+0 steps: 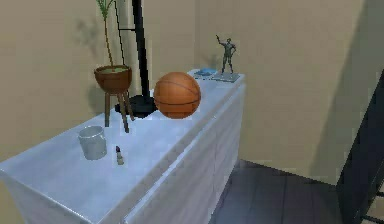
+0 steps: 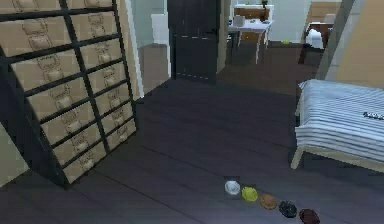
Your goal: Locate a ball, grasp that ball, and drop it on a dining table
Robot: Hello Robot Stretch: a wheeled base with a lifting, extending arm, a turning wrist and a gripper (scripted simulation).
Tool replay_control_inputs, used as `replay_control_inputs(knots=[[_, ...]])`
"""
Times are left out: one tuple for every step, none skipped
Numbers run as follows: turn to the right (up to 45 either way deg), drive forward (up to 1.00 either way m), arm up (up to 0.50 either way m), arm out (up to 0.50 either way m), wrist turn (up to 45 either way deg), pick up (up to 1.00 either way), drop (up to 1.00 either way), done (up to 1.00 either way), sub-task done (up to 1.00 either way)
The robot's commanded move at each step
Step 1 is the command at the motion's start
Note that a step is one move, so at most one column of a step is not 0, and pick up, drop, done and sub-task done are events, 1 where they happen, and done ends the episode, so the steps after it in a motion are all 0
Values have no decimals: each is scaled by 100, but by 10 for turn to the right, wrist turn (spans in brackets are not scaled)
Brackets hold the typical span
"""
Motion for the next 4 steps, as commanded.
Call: replay_control_inputs(knots=[[120, 0, 0, 0, 0, 0, 0, 0, 0], [0, 65, 0, 0, 0, 0, 0, 0, 0], [-450, 0, 0, 0, 0, 0, 0, 0, 0], [-450, 0, 0, 0, 0, 0, 0, 0, 0]])
